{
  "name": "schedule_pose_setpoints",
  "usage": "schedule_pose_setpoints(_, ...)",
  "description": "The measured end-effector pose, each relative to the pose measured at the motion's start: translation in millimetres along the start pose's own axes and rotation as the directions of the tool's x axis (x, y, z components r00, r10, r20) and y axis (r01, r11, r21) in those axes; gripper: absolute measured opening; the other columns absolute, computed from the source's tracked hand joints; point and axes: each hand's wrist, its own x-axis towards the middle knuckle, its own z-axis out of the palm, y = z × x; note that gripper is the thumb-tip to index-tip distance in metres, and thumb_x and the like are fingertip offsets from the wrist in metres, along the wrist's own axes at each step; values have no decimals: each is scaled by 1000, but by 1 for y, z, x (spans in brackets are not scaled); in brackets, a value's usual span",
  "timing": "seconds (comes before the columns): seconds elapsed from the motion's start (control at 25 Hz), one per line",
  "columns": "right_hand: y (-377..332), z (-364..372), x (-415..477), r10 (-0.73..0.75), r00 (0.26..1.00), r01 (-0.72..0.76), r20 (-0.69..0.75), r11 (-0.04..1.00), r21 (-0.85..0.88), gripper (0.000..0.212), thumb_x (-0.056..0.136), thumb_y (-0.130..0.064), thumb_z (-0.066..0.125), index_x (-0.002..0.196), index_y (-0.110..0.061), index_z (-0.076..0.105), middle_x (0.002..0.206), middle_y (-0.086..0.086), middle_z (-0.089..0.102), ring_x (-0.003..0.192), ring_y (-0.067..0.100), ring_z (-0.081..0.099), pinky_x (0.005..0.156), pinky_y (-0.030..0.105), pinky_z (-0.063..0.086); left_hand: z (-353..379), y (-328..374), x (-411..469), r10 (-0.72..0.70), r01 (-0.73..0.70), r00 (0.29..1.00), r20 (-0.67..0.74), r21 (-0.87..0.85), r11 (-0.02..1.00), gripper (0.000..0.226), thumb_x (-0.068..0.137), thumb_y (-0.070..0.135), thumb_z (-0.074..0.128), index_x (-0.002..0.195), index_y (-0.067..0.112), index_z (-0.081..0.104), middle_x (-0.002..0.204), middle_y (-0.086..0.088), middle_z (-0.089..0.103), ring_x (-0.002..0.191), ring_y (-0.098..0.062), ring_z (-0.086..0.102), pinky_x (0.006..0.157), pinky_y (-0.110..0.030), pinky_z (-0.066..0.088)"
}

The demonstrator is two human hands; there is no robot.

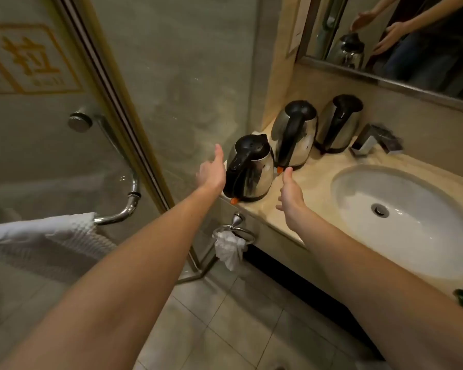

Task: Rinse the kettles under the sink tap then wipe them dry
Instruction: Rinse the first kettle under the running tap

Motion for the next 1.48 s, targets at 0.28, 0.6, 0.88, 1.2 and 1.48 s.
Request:
schedule_pose_setpoints(0.28, 4, 7, 87, 107, 994, -107, 6, 994, 33, 65, 104, -56, 21, 156, -18, 26, 161, 7, 30, 147, 31, 28, 120, 48, 25, 46, 1, 44, -91, 91, 995, 40, -13, 996, 94, 94, 79, 20, 85, 0, 70, 70, -12, 69, 66, -26, 70, 79, -39, 61)
schedule_pose_setpoints(0.6, -3, 23, 111, 114, 991, -121, 72, 988, 99, 58, 105, -52, 24, 151, -19, 35, 152, 8, 45, 143, 28, 36, 117, 44, 25, 49, -13, 47, 78, -60, 992, 98, -177, 982, 77, 101, 68, 30, 64, 5, 59, 53, -9, 55, 42, -19, 50, 50, -28, 45)
schedule_pose_setpoints(0.88, -7, 20, 88, 111, 993, -114, 36, 989, 89, 62, 105, -53, 23, 153, -15, 31, 158, 11, 36, 145, 33, 31, 119, 50, 26, 28, -11, 25, 178, -126, 973, 144, -311, 942, 66, 105, 51, 40, 62, 6, 59, 54, -6, 55, 46, -19, 49, 51, -29, 44)
schedule_pose_setpoints(1.2, 0, -15, 19, 142, 990, -137, -6, 963, 234, 67, 102, -61, 21, 153, -20, 35, 157, 8, 38, 147, 33, 29, 120, 56, 20, 3, 14, -44, 269, -150, 874, 405, -300, 942, 57, 104, 50, 47, 70, 5, 59, 59, -6, 54, 49, -17, 49, 52, -25, 43)
schedule_pose_setpoints(1.48, 11, -105, -24, 222, 969, -159, -107, 895, 416, 72, 98, -68, 21, 150, -22, 40, 153, 9, 43, 141, 35, 38, 114, 57, 30, 53, 40, -97, 285, -130, 768, 574, -296, 946, 53, 103, 48, 48, 73, 7, 60, 58, -3, 56, 51, -15, 51, 52, -26, 44)
